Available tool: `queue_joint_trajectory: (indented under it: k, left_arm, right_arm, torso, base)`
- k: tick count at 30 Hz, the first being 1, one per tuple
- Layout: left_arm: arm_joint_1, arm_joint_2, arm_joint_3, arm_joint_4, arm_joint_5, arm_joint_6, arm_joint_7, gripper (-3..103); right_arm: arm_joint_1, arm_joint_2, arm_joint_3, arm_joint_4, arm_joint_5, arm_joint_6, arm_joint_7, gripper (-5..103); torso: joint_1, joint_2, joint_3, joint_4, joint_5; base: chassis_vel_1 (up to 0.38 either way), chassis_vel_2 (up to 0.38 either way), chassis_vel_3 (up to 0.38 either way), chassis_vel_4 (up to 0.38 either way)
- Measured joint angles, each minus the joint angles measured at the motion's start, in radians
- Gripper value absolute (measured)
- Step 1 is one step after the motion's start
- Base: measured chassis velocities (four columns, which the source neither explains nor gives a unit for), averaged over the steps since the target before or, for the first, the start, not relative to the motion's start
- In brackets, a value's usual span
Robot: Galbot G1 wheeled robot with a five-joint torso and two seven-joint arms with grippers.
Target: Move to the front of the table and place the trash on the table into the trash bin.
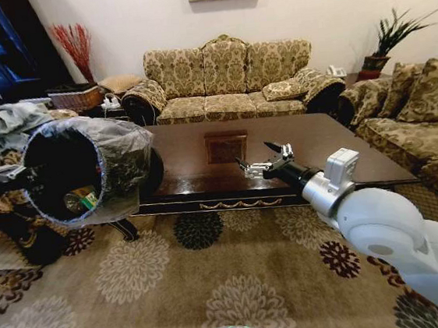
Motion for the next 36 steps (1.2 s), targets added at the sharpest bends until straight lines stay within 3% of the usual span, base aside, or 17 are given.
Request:
queue_joint_trajectory:
  k: [9,18,22,33,36]
  left_arm:
    - [-0.002,0.002,-0.001,-0.003,-0.005,-0.008,0.009,0]
    - [0.002,-0.008,-0.004,-0.001,-0.008,-0.006,0.013,0]
    - [0.008,-0.01,-0.004,0.002,-0.003,-0.006,0.019,0]
    - [0.003,-0.015,0.004,0.006,0.0,-0.014,0.005,0]
    - [0.019,-0.037,-0.01,0.019,0.001,-0.014,0.006,0]
  right_arm:
    - [-0.012,-0.008,0.002,0.01,0.0,0.002,0.0,100]
    - [-0.018,-0.011,-0.011,-0.004,0.0,0.028,-0.007,100]
    - [-0.016,-0.009,-0.024,-0.014,0.0,0.03,-0.003,100]
    - [0.004,0.011,-0.049,-0.05,-0.002,0.037,-0.001,100]
    - [0.001,0.029,-0.06,-0.07,-0.017,0.045,-0.001,100]
  torso:
    - [0.0,0.0,0.0,0.0016,-0.0015]
    - [0.0,0.0,0.0,0.0009,0.0002]
    - [0.0,0.0,0.0,0.0007,-0.0013]
    - [0.0,0.0,0.0,0.0016,-0.0008]
    - [0.0,0.0,0.0,0.0007,-0.0009]
  base:
    - [0.163,-0.116,-0.137,0.144]
    - [0.061,-0.08,-0.07,0.063]
    - [-0.017,-0.006,0.025,-0.005]
    - [0.0,0.0,0.0,0.0]
    - [0.0,0.0,0.0,0.0]
